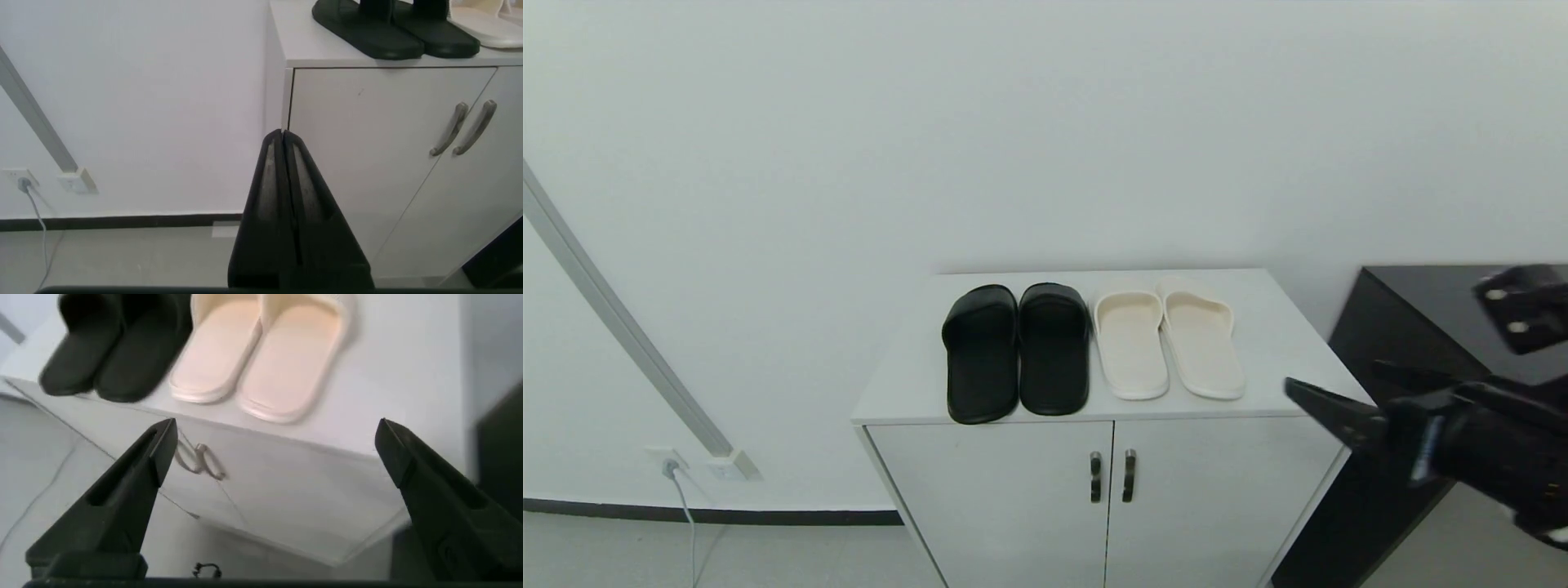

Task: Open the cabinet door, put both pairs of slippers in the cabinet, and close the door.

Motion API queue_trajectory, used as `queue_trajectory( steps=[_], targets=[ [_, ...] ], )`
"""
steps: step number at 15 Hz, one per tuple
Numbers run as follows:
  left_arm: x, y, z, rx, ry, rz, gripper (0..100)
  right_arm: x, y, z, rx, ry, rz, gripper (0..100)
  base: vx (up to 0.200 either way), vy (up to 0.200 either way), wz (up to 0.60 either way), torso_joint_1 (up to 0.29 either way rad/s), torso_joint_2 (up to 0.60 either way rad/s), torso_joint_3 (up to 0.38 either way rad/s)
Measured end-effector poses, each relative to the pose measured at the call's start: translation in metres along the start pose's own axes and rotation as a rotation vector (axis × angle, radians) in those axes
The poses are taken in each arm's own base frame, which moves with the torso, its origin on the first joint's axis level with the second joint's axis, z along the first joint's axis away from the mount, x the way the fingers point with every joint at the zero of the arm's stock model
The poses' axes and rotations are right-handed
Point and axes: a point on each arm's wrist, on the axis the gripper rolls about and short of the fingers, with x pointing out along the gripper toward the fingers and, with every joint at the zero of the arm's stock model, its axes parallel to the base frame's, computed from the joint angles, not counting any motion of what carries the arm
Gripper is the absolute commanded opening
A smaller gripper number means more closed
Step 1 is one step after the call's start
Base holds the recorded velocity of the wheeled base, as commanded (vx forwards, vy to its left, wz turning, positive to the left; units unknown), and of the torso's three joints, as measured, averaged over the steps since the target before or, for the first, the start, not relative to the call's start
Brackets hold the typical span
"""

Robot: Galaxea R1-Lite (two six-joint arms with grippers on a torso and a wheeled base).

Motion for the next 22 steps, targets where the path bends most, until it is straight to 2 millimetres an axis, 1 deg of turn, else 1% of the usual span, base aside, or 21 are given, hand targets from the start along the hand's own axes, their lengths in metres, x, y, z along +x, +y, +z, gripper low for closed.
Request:
queue_trajectory(
  steps=[3,6,8,10,12,15,22],
  targets=[
    [0.000,0.000,0.000,0.000,0.001,0.001,0,0.060,0.033,0.010,0.006,-0.010,-0.056,100,0.000,0.000,0.00,0.000,0.00,0.000],
    [0.000,0.000,0.000,0.000,0.001,0.000,0,0.118,0.059,0.009,0.006,-0.020,-0.136,100,0.000,0.000,0.00,0.000,0.00,0.000],
    [0.000,0.000,0.000,0.000,0.001,0.000,0,0.150,0.068,0.006,0.007,-0.029,-0.179,100,0.000,0.000,0.00,0.000,0.00,0.000],
    [0.000,0.000,0.000,0.000,0.001,0.000,0,0.178,0.071,0.001,-0.001,-0.024,-0.210,100,0.000,0.000,0.00,0.000,0.00,0.000],
    [0.000,0.000,0.000,0.000,0.001,0.000,0,0.197,0.066,-0.003,-0.010,-0.008,-0.245,100,0.000,0.000,0.00,0.000,0.00,0.000],
    [0.000,0.000,0.000,0.000,0.001,0.000,0,0.217,0.058,-0.008,-0.018,0.007,-0.273,100,0.000,0.000,0.00,0.000,0.00,0.000],
    [0.000,0.000,0.000,-0.001,0.001,0.000,0,0.247,0.048,-0.006,-0.049,-0.004,-0.293,100,0.000,0.000,0.00,0.000,0.00,0.000]
  ],
)
